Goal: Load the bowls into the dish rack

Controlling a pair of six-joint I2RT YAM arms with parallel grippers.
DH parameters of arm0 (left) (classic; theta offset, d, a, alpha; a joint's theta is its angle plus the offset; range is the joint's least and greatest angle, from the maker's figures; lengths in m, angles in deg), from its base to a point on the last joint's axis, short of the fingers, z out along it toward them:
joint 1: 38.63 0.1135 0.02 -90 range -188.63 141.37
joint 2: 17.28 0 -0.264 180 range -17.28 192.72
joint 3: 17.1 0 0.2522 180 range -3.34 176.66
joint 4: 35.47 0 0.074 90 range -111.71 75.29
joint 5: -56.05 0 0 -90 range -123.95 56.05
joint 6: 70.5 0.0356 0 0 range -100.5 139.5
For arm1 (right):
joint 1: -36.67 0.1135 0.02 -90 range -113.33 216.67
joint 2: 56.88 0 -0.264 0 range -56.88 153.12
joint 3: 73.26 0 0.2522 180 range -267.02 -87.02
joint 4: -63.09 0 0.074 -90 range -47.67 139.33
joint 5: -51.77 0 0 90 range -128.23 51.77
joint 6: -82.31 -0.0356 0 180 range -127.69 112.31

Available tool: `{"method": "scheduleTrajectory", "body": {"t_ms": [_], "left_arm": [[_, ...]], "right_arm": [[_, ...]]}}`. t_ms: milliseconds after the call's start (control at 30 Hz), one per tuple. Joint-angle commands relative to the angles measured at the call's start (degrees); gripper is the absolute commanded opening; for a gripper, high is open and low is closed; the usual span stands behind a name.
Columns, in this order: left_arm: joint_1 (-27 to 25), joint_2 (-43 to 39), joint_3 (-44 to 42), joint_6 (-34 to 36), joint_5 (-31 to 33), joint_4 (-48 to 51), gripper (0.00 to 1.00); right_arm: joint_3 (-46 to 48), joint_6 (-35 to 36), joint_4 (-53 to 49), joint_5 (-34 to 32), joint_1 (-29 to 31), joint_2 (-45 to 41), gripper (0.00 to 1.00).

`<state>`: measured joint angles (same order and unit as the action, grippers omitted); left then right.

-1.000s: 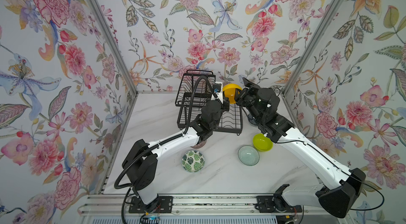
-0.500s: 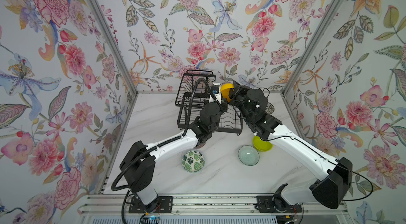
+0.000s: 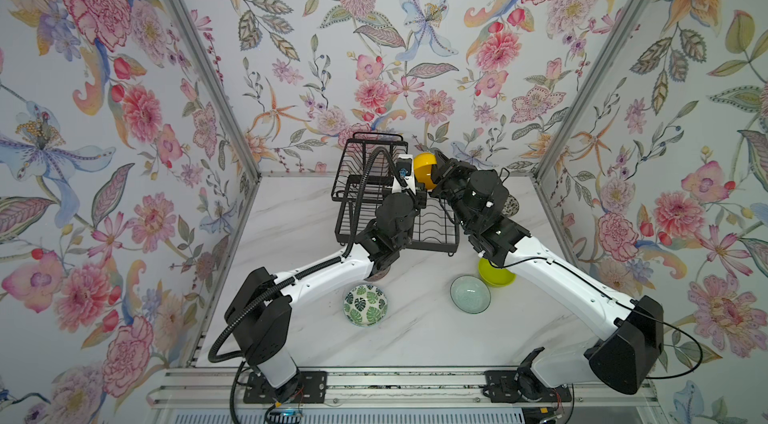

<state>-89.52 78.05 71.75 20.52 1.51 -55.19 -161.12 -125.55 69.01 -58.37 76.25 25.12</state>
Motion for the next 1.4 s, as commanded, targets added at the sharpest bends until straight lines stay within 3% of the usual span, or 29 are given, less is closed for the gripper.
{"method": "scheduleTrajectory", "body": {"t_ms": [0, 233, 367, 467, 700, 900, 967, 1233, 1367], "left_arm": [[-1.42, -2.53, 2.85, -0.43, -0.86, 0.41, 0.02], [-1.32, -0.46, 6.80, 1.18, -0.01, 0.89, 0.05], [-1.31, 0.55, 8.07, 0.57, 0.75, 1.27, 0.21], [-1.23, 0.33, 8.88, 0.16, 2.00, 2.58, 0.27], [0.73, -5.22, 8.09, -8.14, -1.02, 14.74, 0.57], [3.47, -13.53, 7.54, -13.34, -5.88, 25.84, 0.91], [5.13, -15.49, 7.99, -14.35, -9.34, 30.30, 0.99], [20.88, -16.83, 19.50, -26.71, -24.62, 56.90, 0.99], [29.98, -14.51, 25.90, -32.48, -28.91, 70.10, 0.99]], "right_arm": [[-1.07, 1.02, 13.31, -1.54, -3.40, 2.67, 0.00], [-5.87, 0.81, 15.56, 3.16, -6.33, 6.62, 0.00], [-6.88, 0.36, 16.88, 4.31, -7.47, 7.56, 0.00], [-7.38, 0.61, 17.05, 5.28, -7.76, 7.59, 0.00], [-4.77, 4.78, 18.72, 5.29, -10.17, 4.75, 0.00], [2.80, 10.55, 22.69, 3.43, -11.05, 0.11, 0.00], [5.57, 10.56, 23.43, 3.46, -11.77, -1.18, 0.00], [17.71, 19.21, 26.73, 1.33, -14.85, -7.25, 0.00], [23.19, 21.06, 25.48, 0.58, -16.18, -9.34, 0.00]]}}
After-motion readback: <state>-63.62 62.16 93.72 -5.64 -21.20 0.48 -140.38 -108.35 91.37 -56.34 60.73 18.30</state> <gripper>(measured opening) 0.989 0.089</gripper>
